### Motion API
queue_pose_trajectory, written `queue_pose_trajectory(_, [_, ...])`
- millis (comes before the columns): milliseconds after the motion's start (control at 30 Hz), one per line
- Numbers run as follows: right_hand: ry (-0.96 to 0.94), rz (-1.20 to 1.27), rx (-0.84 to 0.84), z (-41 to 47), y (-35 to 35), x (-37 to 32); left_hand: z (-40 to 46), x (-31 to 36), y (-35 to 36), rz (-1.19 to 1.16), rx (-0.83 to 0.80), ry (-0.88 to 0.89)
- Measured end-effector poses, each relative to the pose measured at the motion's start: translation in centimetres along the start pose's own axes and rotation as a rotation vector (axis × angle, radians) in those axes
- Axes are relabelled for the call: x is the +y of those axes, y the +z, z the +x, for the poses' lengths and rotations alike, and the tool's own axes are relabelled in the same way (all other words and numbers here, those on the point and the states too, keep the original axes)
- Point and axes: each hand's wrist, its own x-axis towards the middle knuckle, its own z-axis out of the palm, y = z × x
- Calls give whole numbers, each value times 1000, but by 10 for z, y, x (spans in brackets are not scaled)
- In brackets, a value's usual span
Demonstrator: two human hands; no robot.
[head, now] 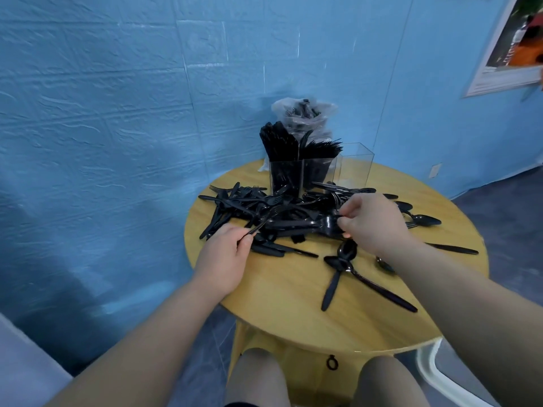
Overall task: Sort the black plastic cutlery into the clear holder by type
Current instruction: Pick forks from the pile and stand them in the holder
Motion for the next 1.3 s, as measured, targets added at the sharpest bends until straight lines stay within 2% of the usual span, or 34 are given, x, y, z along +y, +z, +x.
queue_pose_trajectory(300, [-64,107,118,-11,-37,34,9,51,-3,57,53,6])
queue_pose_trajectory(500, [-196,252,27,-19,-45,25,16,86,-3,25,-95,65])
queue_pose_trajectory(633, [-214,324,90,-16,-35,19,10,96,-1,-144,-281,34])
queue_pose_trajectory(767, [-188,339,159,-16,-25,19,3,97,-1,-160,-293,74])
queue_pose_trajectory(867, [-170,366,201,-17,-20,19,1,99,-3,-86,-354,131])
queue_pose_trajectory(967, [-166,362,174,-15,-19,18,5,97,-3,34,-402,170])
queue_pose_trajectory(1067, [-129,369,137,-9,-21,17,16,98,-4,146,-364,171])
queue_pose_trajectory(1133, [-113,400,139,-5,-20,18,24,101,-3,231,-283,202])
queue_pose_trajectory(1300, [-86,574,170,10,-24,17,43,109,0,324,-175,308])
